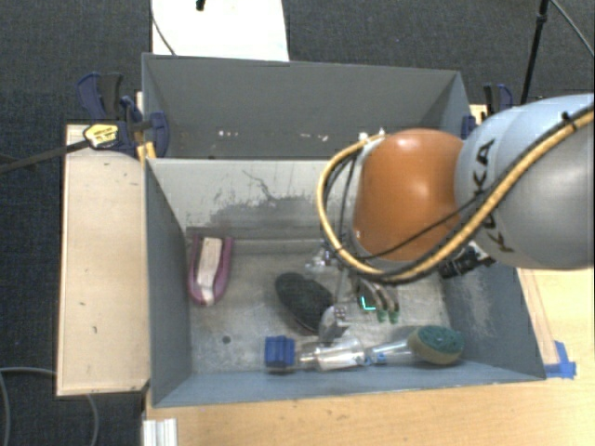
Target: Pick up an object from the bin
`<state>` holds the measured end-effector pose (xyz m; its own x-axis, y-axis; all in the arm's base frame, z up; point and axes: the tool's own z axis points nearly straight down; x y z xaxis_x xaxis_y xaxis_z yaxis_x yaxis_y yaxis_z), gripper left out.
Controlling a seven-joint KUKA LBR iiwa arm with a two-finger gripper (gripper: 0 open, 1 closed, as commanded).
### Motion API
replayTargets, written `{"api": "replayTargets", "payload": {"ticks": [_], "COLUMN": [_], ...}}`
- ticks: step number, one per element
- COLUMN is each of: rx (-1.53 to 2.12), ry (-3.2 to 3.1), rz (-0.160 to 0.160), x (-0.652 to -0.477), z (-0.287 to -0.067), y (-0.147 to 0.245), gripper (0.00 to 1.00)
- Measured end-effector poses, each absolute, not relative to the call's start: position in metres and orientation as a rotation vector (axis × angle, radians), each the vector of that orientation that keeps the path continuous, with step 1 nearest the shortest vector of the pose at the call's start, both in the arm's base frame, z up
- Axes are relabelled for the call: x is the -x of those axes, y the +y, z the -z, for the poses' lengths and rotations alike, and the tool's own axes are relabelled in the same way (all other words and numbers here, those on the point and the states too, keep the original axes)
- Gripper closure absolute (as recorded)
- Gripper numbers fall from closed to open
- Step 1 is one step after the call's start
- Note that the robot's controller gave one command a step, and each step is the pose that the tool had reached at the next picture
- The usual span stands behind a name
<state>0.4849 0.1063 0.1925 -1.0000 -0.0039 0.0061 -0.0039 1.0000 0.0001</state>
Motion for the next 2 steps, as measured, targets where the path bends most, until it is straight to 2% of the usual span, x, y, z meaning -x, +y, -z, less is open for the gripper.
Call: {"api": "replayTargets", "payload": {"ticks": [1,2], "rx": [-0.599,-0.714], "ry": [-3.082,-3.066], "rz": [0.002,0.004], "x": [-0.524,-0.538], "z": [-0.077,-0.073], "y": [0.125,0.085], "gripper": [0.0,0.0]}}
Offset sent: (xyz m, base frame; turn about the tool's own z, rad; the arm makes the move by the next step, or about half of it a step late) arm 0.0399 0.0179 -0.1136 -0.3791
